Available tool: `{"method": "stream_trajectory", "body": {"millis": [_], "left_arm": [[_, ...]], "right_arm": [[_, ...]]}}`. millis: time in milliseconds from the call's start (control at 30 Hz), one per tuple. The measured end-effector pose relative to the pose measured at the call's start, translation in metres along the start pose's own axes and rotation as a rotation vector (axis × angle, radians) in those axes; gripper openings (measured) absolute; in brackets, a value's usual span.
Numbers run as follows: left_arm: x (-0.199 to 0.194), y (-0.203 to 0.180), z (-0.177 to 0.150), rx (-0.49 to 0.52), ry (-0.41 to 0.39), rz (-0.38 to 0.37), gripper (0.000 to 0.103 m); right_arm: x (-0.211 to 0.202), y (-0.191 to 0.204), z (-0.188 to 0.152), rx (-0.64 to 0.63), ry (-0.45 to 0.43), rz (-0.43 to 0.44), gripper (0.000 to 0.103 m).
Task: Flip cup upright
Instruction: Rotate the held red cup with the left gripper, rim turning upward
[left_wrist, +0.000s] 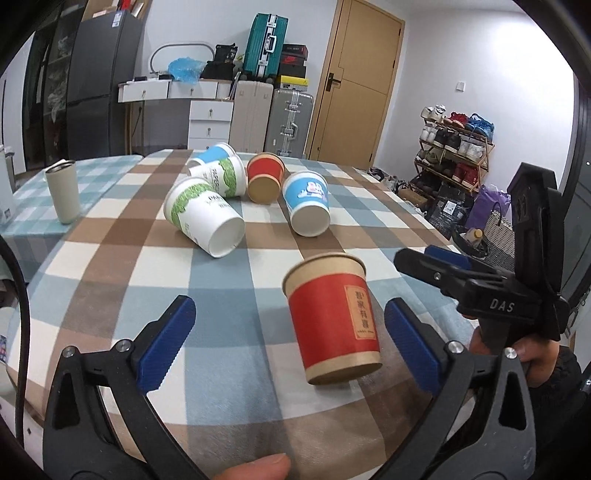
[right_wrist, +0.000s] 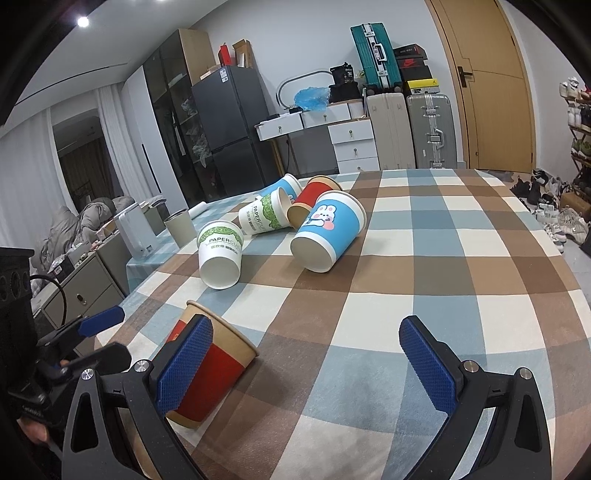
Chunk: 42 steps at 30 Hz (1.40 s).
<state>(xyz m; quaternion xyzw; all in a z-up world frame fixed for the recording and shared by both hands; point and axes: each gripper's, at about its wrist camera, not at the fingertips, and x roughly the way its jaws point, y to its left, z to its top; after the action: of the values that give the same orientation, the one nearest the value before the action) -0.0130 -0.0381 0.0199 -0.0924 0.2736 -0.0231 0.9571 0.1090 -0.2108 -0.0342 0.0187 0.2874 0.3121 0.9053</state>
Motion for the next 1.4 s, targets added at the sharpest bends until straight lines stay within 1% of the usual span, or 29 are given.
{"method": "stream_trajectory", "body": {"millis": [67, 233, 433, 700, 800, 1033, 1400], "left_arm": [[-0.001, 0.006, 0.002, 0.010, -0.016, 0.009, 0.102], [0.001, 0.023, 0.005, 0.010, -0.052, 0.000, 0.102], [0.007, 0.039, 0.005, 0.022, -0.089, 0.037, 0.102], [0.020, 0.052, -0.001, 0.023, -0.082, 0.032, 0.102], [0.022, 0.051, -0.004, 0.034, -0.079, 0.036, 0.102], [0.026, 0.051, -0.008, 0.040, -0.082, 0.043, 0.102], [0.027, 0.050, -0.008, 0.041, -0.085, 0.041, 0.102]], "right_arm": [[-0.001, 0.002, -0.001, 0.004, 0.004, 0.011, 0.103], [0.002, 0.009, -0.002, 0.013, 0.025, 0.026, 0.103], [0.005, 0.018, -0.003, 0.020, 0.049, 0.054, 0.103], [0.005, 0.021, -0.009, 0.017, 0.054, 0.065, 0.103], [0.004, 0.019, -0.010, 0.029, 0.052, 0.074, 0.103], [0.001, 0.020, -0.012, 0.007, 0.034, 0.085, 0.103], [0.002, 0.020, -0.012, 0.010, 0.042, 0.087, 0.103]]}}
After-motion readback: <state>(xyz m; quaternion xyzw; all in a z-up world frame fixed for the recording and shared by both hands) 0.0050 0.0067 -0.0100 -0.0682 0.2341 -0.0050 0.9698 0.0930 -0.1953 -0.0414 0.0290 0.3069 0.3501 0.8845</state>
